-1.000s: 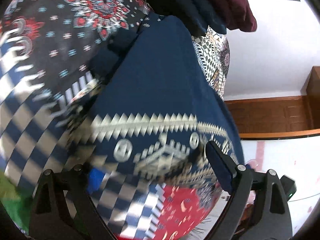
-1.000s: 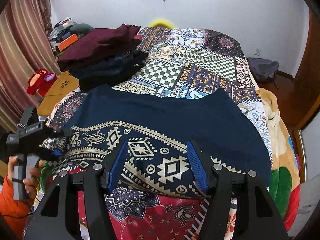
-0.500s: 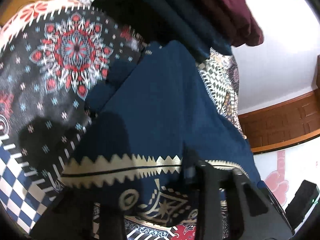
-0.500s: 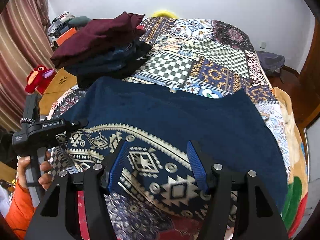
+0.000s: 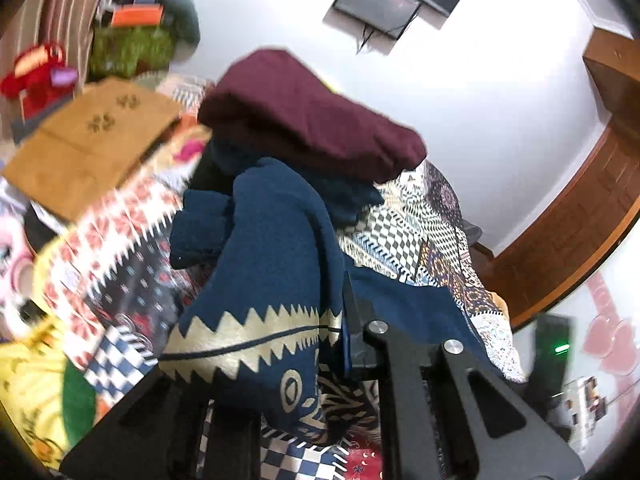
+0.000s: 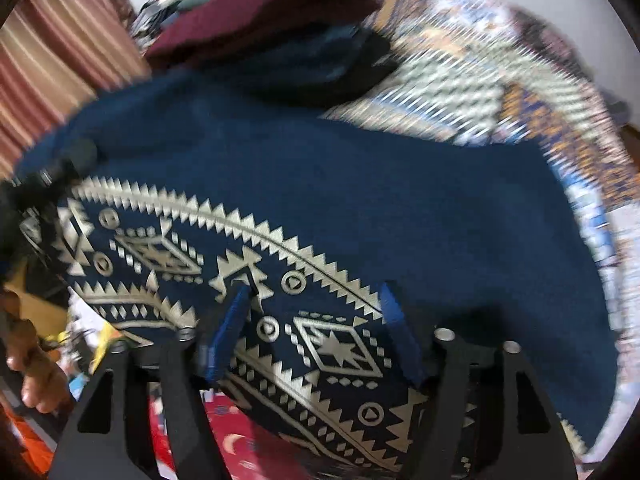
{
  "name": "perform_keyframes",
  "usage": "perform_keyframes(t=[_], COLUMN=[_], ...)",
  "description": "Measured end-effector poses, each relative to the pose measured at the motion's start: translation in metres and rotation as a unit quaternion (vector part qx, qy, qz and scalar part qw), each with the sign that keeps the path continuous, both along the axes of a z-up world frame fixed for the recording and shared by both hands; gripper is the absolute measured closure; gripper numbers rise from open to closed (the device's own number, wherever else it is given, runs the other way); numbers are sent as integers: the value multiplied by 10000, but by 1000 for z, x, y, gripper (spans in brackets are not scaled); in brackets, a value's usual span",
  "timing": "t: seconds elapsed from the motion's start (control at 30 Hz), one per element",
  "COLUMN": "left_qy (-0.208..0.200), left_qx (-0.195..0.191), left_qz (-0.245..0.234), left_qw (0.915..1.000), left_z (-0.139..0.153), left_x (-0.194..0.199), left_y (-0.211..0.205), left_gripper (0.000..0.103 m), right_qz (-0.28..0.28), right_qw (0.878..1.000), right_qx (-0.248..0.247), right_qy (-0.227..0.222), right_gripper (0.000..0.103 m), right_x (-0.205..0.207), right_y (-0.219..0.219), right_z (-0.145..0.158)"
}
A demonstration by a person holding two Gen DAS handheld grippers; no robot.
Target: Fold large clothes
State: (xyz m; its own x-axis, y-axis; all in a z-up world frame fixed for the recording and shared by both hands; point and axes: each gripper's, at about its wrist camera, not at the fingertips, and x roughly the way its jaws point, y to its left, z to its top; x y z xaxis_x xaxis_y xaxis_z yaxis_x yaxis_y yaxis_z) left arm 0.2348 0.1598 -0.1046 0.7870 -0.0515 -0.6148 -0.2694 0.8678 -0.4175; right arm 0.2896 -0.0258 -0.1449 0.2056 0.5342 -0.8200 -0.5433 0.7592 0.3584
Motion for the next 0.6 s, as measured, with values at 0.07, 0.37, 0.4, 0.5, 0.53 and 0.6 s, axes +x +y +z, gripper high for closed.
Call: perform_keyframes(t=[0.07,0.37,0.4,0.5,0.53,0.6], left_qy=[-51,-298,-315,-284,-234,-114], left_qx=[110,476,542,628,648,640], left_qz=[-107,-857,-998,-1469,-1644,-1898], left_qw=[9999,9947,9930,9867,9840,9797], left_z=[5,45,47,45,40,31], left_x=[-2,17,22,41,48,57], left_y=[-4,-75,-88,-133,-150,-176], left_gripper=[88,89,89,88,88,88], right_qz=[135,-524,-714,-1327,-1505,-1886], right_qw=[9997,9971,9959,9891,9864,9798], right_qx=[103,527,460,290,273,262], right_qy=[181,-153,-303,-575,-608,-619], right_gripper=[35,35,35,35,35,35], right_x=[-2,7,8,8,7,4], right_y=[5,-84,-102,-154,-169,-201], right_z=[-7,28,33,41,42,43])
